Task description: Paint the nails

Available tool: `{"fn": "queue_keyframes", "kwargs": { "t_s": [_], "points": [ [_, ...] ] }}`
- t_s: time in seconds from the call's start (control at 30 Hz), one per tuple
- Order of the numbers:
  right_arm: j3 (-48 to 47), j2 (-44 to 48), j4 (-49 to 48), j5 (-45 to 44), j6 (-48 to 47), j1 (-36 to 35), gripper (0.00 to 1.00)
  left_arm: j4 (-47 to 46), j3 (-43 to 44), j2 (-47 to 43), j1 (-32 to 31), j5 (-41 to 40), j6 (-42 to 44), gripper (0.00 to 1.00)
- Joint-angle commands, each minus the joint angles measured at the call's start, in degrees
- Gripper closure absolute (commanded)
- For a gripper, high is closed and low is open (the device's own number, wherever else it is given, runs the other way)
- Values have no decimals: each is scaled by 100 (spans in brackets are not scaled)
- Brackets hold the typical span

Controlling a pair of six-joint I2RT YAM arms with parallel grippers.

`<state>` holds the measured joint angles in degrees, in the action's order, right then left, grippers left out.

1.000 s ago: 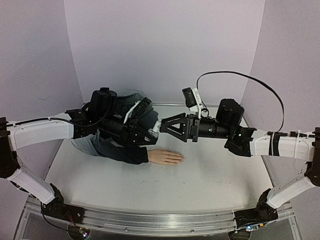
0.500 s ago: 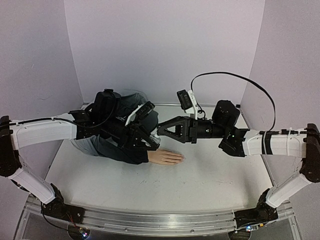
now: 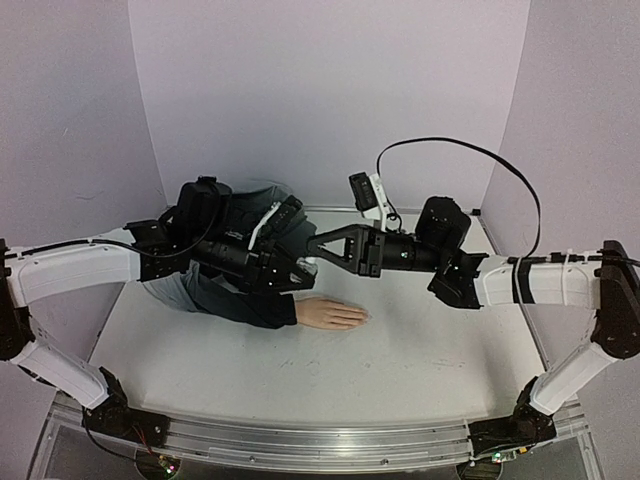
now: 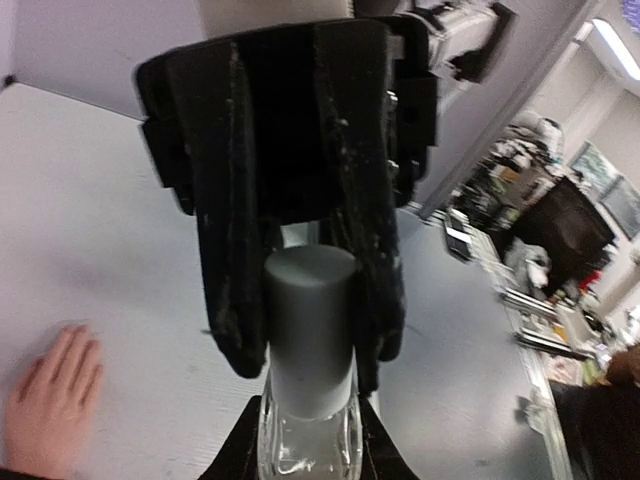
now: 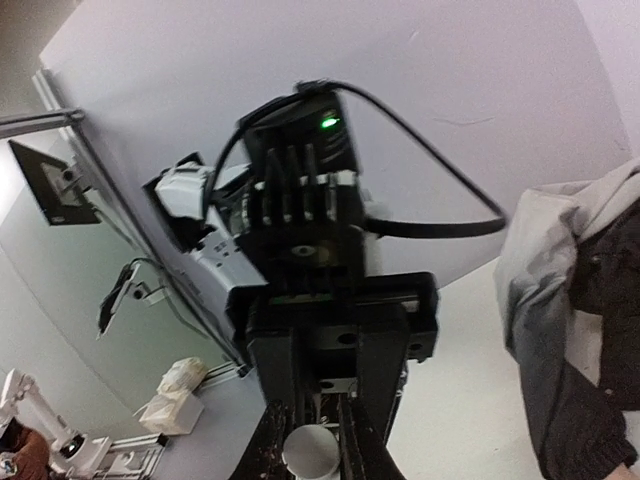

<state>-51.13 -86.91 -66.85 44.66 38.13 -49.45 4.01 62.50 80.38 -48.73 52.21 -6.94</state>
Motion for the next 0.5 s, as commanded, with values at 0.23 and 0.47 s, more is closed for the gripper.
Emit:
{"fn": "queue_keyframes", "kwargs": {
  "t_s": [0.23, 0.47],
  "points": [
    [-2709, -1508, 4562, -5809, -48, -1621, 100, -250, -451, -778, -230, -7018, 684, 100],
    [-3145, -1906, 3914, -5557, 59, -1850, 100, -253, -556, -788, -269, -6495, 668, 100]
  ]
}}
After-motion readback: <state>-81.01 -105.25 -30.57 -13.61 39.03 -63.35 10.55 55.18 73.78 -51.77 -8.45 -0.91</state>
